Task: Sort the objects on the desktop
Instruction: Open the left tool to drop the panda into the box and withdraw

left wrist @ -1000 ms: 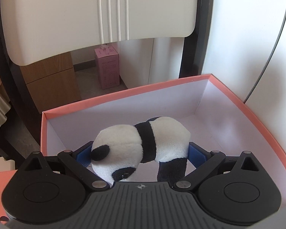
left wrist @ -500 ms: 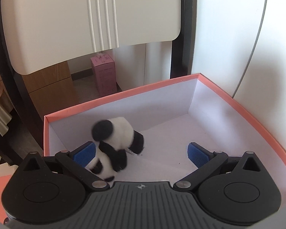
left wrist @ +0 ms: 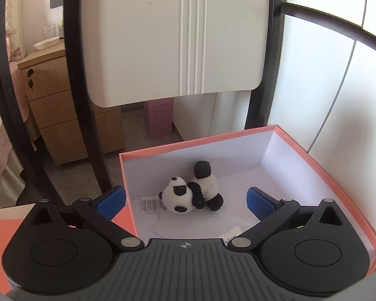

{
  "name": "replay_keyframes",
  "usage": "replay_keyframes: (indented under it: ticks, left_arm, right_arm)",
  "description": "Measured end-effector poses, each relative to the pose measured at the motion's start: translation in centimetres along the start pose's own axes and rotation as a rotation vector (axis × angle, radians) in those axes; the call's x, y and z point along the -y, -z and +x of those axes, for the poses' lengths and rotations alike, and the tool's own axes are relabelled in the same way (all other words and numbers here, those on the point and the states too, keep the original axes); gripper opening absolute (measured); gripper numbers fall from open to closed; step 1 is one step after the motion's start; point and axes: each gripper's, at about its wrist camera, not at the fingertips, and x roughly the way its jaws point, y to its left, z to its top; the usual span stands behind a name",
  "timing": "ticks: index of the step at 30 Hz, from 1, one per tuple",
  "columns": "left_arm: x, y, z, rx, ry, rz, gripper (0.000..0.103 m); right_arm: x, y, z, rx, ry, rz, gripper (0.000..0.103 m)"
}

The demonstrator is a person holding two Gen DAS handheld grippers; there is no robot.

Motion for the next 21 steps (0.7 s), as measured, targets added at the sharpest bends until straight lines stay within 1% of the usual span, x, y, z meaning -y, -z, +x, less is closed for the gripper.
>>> replay_keyframes:
  ticks: [6,10,12,16,21]
  left_arm:
    - [-3.7,1.0,-5.1,0.038,-0.046,-0.023,0.103]
    - [-7.1,2.2,-9.4,0.076,-0.091,-0.056,0.103]
    - [-8.8,3.2,-11.0,0.083,-0.116,-0.064,0.103]
    - [-11.6,5.6,-13.8,0.094,-0.168,-0.058,0.103]
    - [-14.9,9.3,-17.1,0.115,-0.181,-0.111,0.103]
  right_arm:
    - [0.3,-0.3,-0.2,0.001,0.018,-0.007,0.103]
    - [-0.2,-0.4,-0.2,0.031,0.045,-0.044,0.103]
    - [-0.4,-0.4,-0.3,0.045,0.058,-0.059,0.103]
    - [-0.6,-0.5,-0.4,0.042,0.080,-0.048,0.103]
    - [-1.6,-1.0,0.4,0.065,0.097,-0.056,0.102]
